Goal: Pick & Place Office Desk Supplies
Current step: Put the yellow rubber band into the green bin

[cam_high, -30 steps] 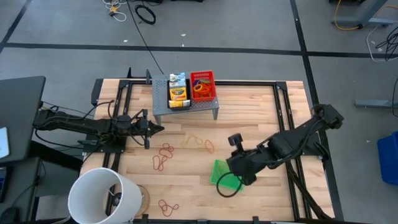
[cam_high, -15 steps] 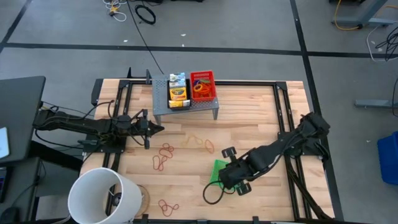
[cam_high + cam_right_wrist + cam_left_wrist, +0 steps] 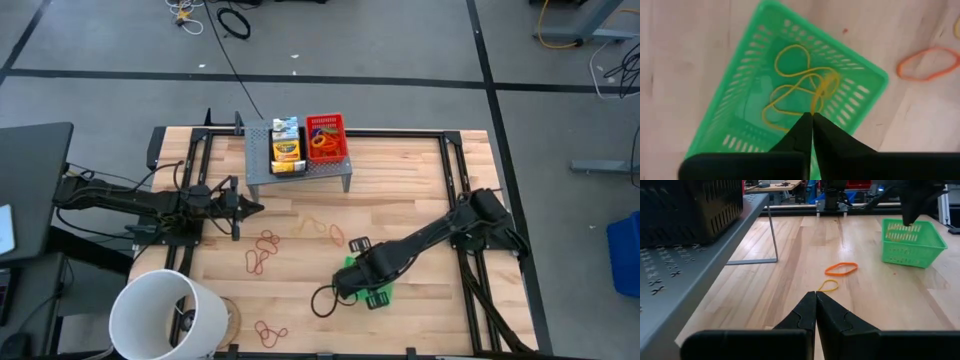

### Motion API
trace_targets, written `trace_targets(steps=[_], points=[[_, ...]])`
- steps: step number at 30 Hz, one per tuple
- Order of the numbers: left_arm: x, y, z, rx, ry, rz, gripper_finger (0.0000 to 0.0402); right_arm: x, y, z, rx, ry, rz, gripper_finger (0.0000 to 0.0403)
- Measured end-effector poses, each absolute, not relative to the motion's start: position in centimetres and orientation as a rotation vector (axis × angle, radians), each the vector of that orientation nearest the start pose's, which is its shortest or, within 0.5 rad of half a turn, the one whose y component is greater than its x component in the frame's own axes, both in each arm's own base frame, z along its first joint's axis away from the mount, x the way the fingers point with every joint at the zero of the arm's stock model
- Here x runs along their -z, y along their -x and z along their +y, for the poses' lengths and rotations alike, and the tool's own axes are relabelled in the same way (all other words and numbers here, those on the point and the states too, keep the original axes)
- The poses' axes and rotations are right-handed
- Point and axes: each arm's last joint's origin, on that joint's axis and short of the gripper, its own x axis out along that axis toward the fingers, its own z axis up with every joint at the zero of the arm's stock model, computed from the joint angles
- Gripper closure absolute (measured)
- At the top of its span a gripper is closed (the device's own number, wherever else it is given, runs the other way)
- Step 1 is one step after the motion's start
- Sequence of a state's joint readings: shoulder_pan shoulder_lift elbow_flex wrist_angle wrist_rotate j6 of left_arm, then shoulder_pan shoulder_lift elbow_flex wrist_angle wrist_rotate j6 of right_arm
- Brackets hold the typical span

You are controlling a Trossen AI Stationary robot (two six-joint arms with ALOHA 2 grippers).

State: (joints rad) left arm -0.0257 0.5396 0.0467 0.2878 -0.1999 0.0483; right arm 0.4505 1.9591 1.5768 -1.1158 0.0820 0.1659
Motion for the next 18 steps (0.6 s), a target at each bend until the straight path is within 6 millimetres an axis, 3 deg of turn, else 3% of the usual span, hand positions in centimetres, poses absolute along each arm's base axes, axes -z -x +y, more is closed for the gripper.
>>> trace_targets(steps=[11,18], points=[[-15.7,-13.2,0.2,-0.169,-0.071,0.208,0.0387,-21.8,-34.5,15.1,-0.053,0.369,1.408,0.0232],[-15.7,-13.2,0.2,-0.170,-0.071,0.208,0.0387,-21.8,-35.0,14.4,-0.098,0.328,1.414,0.0198]])
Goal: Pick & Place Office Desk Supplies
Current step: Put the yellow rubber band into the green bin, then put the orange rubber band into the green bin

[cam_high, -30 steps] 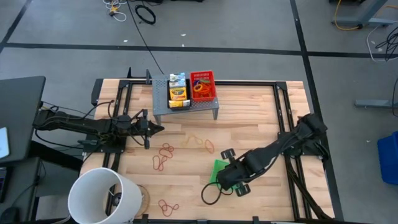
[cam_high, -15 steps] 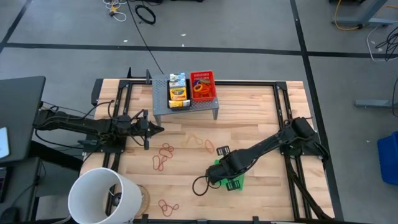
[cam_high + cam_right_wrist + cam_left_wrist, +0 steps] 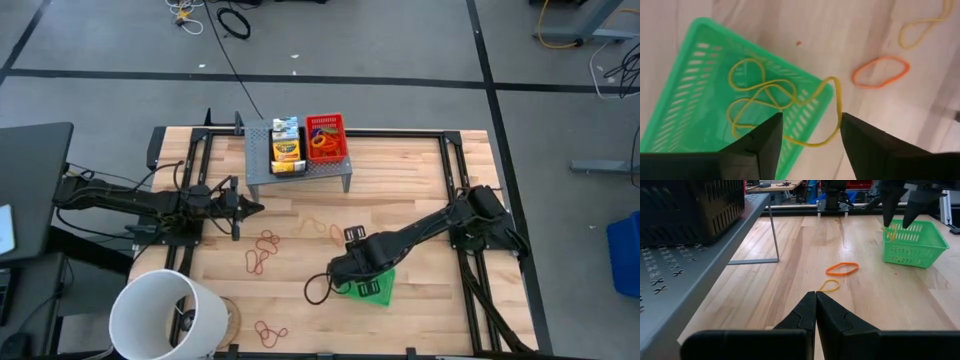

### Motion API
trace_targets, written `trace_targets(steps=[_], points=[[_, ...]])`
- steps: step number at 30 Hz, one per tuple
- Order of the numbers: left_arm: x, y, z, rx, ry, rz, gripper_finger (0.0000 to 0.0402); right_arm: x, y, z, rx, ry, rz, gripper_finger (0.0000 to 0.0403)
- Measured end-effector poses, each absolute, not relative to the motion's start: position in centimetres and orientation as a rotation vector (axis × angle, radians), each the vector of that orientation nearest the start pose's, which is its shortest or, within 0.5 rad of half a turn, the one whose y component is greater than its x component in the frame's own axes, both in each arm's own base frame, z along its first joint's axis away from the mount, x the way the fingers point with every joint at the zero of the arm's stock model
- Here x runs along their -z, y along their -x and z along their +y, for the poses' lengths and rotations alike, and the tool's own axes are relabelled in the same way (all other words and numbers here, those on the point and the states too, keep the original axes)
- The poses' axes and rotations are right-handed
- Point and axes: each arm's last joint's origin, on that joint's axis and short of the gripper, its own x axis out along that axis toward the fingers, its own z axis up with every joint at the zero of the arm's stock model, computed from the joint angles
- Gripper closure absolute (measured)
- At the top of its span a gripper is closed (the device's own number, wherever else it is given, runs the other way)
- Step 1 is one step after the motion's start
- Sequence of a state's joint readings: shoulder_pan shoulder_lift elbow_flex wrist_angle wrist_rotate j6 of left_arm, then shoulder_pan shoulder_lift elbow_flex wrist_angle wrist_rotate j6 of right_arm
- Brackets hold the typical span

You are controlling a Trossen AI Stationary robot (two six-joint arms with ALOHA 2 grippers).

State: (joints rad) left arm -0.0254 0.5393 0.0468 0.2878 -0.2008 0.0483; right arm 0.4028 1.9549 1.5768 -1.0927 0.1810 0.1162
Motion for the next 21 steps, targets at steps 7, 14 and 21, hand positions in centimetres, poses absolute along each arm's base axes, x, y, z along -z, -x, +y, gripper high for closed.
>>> trace_targets(steps=[7,14,21], points=[[-15.6,-13.2,0.2,-0.170,-0.074,0.209,0.0387,-21.9,-34.3,15.7,-0.212,0.269,1.447,0.0220],[-15.7,-13.2,0.2,-0.170,-0.072,0.208,0.0387,-22.0,-33.9,16.3,-0.193,0.189,1.463,0.0246],[-15.7,-13.2,0.2,-0.170,-0.072,0.208,0.0387,-21.8,-34.2,16.5,-0.103,0.330,1.386,0.0228]])
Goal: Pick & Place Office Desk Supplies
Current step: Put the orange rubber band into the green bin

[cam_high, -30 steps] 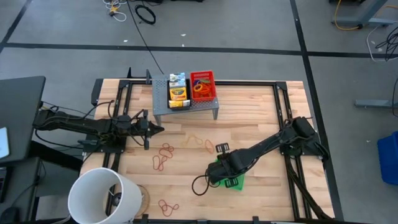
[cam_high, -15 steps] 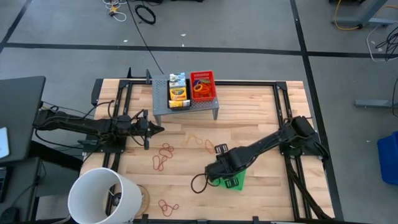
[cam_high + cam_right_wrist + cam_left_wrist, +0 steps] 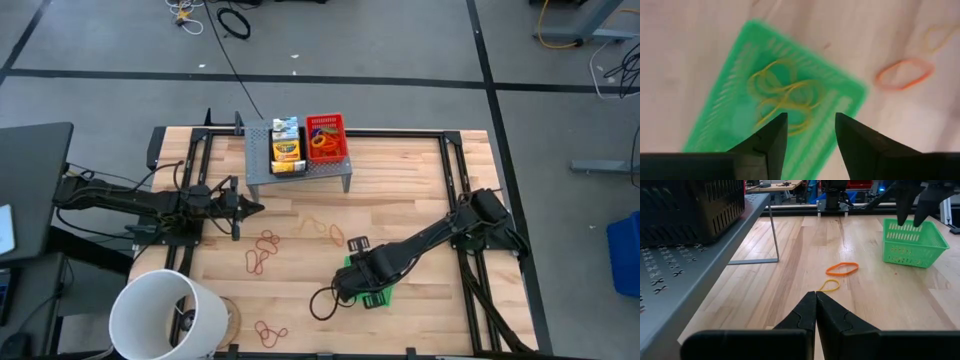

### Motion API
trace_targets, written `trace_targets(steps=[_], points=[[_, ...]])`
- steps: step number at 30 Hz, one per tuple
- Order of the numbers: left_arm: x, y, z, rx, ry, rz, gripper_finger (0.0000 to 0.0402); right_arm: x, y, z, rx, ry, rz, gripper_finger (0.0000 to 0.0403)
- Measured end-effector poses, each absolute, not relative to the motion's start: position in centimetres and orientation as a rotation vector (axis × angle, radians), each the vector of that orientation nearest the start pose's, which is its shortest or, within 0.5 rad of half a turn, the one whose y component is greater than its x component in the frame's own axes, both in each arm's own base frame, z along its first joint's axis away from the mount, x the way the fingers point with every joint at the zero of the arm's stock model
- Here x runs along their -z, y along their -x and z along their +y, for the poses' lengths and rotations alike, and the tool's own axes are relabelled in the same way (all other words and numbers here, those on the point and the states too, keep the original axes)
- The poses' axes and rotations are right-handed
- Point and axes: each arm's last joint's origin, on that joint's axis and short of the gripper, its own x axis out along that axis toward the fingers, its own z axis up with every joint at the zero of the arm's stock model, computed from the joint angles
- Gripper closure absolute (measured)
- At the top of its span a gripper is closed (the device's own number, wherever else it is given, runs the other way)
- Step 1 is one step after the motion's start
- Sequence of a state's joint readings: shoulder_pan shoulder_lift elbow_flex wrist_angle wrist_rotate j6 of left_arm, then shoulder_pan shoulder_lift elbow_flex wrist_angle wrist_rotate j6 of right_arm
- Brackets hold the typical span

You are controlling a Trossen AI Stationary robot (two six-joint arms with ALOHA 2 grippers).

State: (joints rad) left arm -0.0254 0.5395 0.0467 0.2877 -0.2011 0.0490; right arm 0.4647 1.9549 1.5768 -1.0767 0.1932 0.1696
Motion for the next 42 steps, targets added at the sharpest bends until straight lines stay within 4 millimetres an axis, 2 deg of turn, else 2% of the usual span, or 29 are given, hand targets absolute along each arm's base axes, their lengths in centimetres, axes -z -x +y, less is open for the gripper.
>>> trace_targets(steps=[3,7,14,18,22,27,42], points=[[-15.7,-13.2,0.2,-0.170,-0.072,0.208,0.0387,-21.9,-34.9,16.4,-0.078,0.403,1.312,0.0223],[-15.7,-13.2,0.2,-0.170,-0.071,0.208,0.0387,-22.1,-36.6,15.0,-0.095,0.393,1.217,0.0222],[-15.6,-13.2,0.2,-0.170,-0.072,0.209,0.0387,-21.0,-39.6,9.6,-0.073,0.313,1.206,0.0222],[-15.6,-13.2,0.2,-0.170,-0.072,0.209,0.0387,-19.2,-40.7,6.4,-0.086,0.199,1.272,0.0222],[-15.7,-13.2,0.2,-0.170,-0.072,0.208,0.0387,-17.7,-41.3,4.4,-0.114,0.140,1.314,0.0222],[-15.7,-13.2,0.2,-0.170,-0.072,0.208,0.0387,-16.5,-41.5,3.5,-0.110,0.122,1.361,0.0222],[-15.6,-13.3,0.2,-0.170,-0.072,0.215,0.0387,-13.8,-41.6,3.5,-0.094,0.128,1.454,0.0223]])
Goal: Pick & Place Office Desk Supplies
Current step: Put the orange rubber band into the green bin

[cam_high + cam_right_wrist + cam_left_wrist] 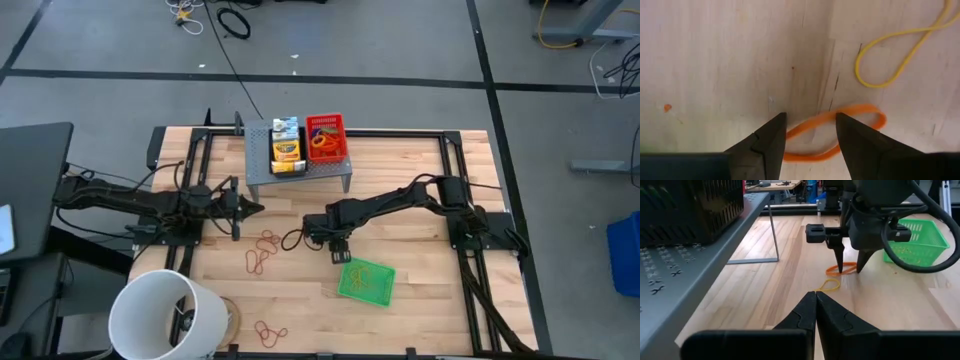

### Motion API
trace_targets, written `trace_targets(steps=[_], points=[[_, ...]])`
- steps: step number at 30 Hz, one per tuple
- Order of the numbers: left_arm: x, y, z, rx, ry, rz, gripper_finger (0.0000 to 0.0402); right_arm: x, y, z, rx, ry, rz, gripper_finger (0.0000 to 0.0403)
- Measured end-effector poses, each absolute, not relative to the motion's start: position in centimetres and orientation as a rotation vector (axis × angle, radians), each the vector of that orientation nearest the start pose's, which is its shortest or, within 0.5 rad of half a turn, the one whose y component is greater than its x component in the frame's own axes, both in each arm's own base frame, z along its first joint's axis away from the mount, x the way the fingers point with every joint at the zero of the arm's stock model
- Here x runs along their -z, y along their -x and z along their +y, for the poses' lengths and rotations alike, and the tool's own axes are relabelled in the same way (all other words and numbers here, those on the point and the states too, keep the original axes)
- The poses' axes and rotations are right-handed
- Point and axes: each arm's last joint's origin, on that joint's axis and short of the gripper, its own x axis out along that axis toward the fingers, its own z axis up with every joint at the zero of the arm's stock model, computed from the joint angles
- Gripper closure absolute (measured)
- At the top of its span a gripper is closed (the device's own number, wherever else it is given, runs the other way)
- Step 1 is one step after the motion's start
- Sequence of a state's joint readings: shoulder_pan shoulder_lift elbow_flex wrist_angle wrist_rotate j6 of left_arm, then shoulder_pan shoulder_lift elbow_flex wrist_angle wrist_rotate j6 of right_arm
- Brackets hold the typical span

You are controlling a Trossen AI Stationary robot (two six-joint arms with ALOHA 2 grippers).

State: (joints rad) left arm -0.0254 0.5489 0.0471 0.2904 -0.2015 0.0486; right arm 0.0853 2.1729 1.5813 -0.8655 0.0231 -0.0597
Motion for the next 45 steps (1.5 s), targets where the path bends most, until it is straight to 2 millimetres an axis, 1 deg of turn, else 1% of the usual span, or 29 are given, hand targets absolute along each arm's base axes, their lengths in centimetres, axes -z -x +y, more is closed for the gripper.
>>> trace_targets(steps=[3,5,7,8,10,11,12,15,18,20,21,26,31,34,37,39,41,43,45], points=[[-15.5,-13.3,0.2,-0.170,-0.073,0.223,0.0387,-13.8,-41.6,3.5,-0.086,0.137,1.452,0.0229],[-15.5,-13.3,0.2,-0.169,-0.073,0.222,0.0387,-13.8,-41.6,3.6,-0.084,0.145,1.452,0.0246],[-15.4,-13.3,0.2,-0.170,-0.074,0.227,0.0387,-13.7,-41.6,3.6,-0.084,0.149,1.451,0.0279],[-15.4,-13.3,0.2,-0.170,-0.074,0.228,0.0387,-13.7,-41.6,3.6,-0.082,0.151,1.451,0.0301],[-15.4,-13.3,0.2,-0.170,-0.074,0.228,0.0387,-13.7,-41.6,3.7,-0.080,0.167,1.451,0.0359],[-15.4,-13.3,0.2,-0.169,-0.074,0.228,0.0387,-13.7,-41.6,3.8,-0.086,0.186,1.450,0.0380],[-15.4,-13.3,0.2,-0.169,-0.073,0.228,0.0387,-13.7,-41.6,4.0,-0.091,0.207,1.449,0.0389],[-15.4,-13.3,0.2,-0.170,-0.074,0.228,0.0387,-13.8,-41.4,4.9,-0.064,0.302,1.444,0.0396],[-15.4,-13.3,0.2,-0.170,-0.074,0.228,0.0387,-14.2,-41.0,5.8,-0.061,0.347,1.451,0.0398],[-15.4,-13.3,0.2,-0.170,-0.074,0.228,0.0387,-15.1,-40.6,6.5,-0.060,0.371,1.469,0.0399],[-15.4,-13.3,0.2,-0.170,-0.074,0.228,0.0387,-15.8,-40.7,7.0,-0.051,0.387,1.446,0.0399],[-15.5,-13.3,0.2,-0.170,-0.073,0.221,0.0387,-19.8,-40.3,9.2,-0.006,0.463,1.404,0.0401],[-15.5,-13.3,0.2,-0.170,-0.073,0.220,0.0387,-24.3,-39.5,11.4,-0.003,0.461,1.379,0.0401],[-15.5,-13.4,0.2,-0.170,-0.072,0.216,0.0387,-26.0,-38.6,13.0,-0.031,0.457,1.404,0.0402],[-15.6,-13.4,0.2,-0.170,-0.072,0.212,0.0387,-27.1,-37.7,14.3,-0.105,0.396,1.446,0.0402],[-15.6,-13.4,0.2,-0.170,-0.072,0.212,0.0387,-27.0,-37.1,15.1,-0.165,0.361,1.477,0.0402],[-15.6,-13.4,0.2,-0.170,-0.072,0.211,0.0387,-26.2,-36.8,15.8,-0.223,0.312,1.511,0.0402],[-15.6,-13.4,0.2,-0.170,-0.072,0.211,0.0387,-24.7,-36.5,16.3,-0.266,0.278,1.547,0.0403],[-15.6,-13.4,0.2,-0.170,-0.072,0.210,0.0387,-22.7,-36.2,16.4,-0.293,0.252,1.576,0.0403]])
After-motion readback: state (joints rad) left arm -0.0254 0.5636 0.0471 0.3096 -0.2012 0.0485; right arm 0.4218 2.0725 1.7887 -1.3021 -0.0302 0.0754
